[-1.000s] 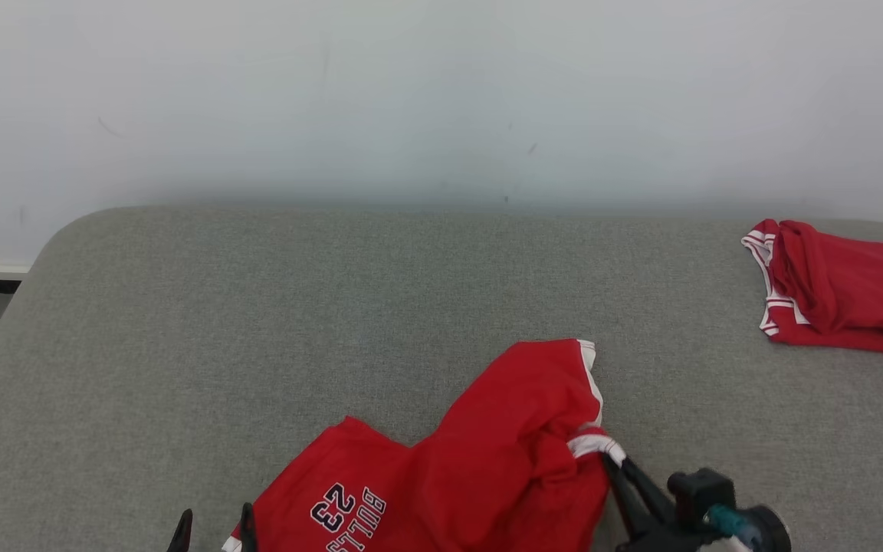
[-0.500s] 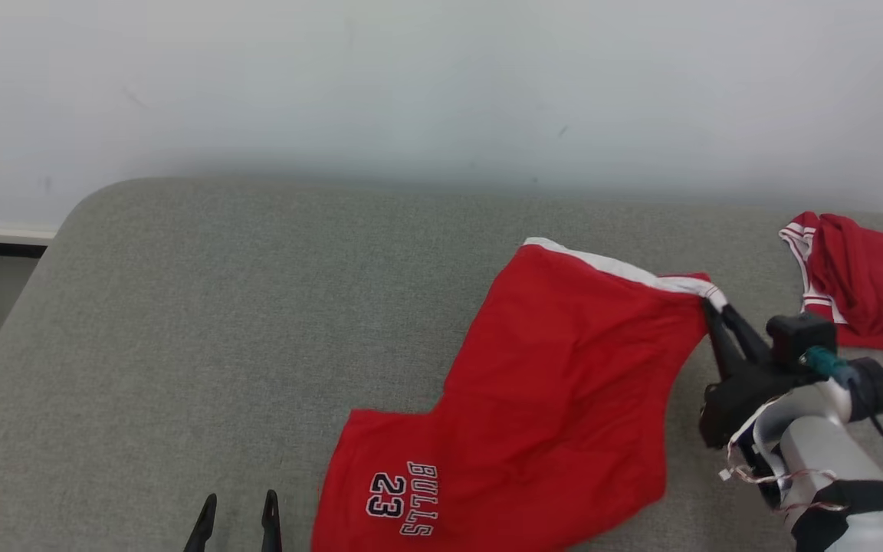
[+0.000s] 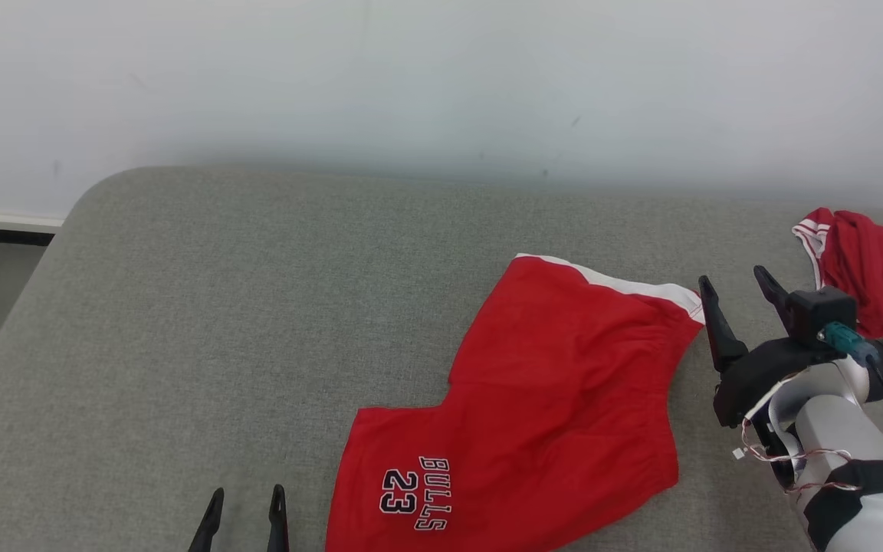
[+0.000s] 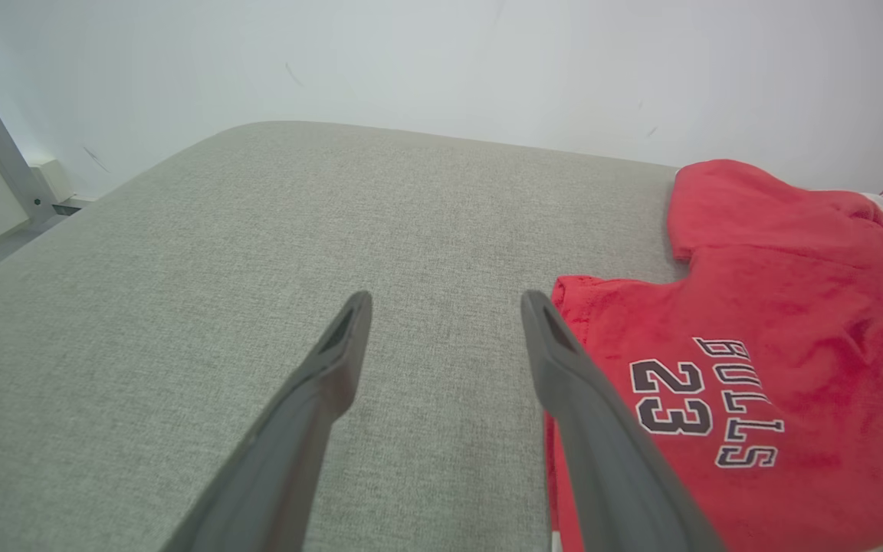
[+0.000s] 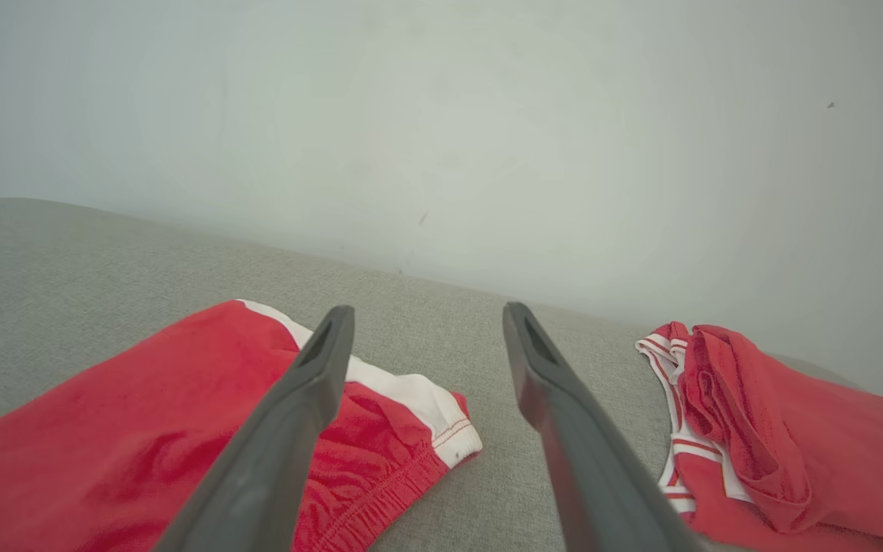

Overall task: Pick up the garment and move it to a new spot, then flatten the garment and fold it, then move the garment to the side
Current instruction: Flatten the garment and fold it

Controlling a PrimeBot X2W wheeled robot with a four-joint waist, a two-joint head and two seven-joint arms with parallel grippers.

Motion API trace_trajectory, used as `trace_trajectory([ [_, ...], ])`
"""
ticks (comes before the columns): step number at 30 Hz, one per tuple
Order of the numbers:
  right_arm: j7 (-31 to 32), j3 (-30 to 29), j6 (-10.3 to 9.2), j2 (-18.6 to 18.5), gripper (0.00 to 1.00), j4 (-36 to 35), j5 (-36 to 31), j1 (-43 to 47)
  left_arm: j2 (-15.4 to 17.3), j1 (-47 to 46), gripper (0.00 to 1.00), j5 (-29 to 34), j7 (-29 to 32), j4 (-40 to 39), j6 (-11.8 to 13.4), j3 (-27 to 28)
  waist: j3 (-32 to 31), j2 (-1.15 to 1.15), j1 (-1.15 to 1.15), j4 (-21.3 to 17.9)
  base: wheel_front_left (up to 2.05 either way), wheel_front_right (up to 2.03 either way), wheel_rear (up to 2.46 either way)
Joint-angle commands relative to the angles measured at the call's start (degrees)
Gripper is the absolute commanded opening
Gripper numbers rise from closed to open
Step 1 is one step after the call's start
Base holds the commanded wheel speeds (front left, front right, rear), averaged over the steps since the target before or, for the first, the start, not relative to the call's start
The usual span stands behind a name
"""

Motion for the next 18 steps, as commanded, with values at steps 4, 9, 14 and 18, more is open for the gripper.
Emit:
trace_trajectory([
  [4,0.0,-2.07,-0.16,-0.57,1.0,-5.91,-0.8,4.86,-0.07,0.83,1.0,-0.21,-0.17,0.01,0.2,0.16,-1.05,0.0,0.0,-1.55,0.0,0.0,0.0],
  [9,0.0,-3.63,-0.16,0.02,1.0,-13.08,-0.42,12.07,-0.07,0.99,1.0,-0.35,-0.17,-0.19,0.3,0.11,-1.48,0.0,0.0,-2.39,0.0,0.0,0.0],
  [14,0.0,-2.46,-0.16,1.76,1.0,-17.26,0.45,19.82,-0.07,1.3,1.0,-0.44,-0.17,-0.31,0.42,0.07,-2.07,0.0,0.0,-2.76,0.0,0.0,0.0],
  [18,0.01,0.04,-0.16,3.5,1.0,-18.83,0.69,24.61,-0.07,1.49,1.0,-0.47,-0.17,-0.37,0.31,0.1,-2.46,0.0,0.0,-2.8,0.0,0.0,0.0],
])
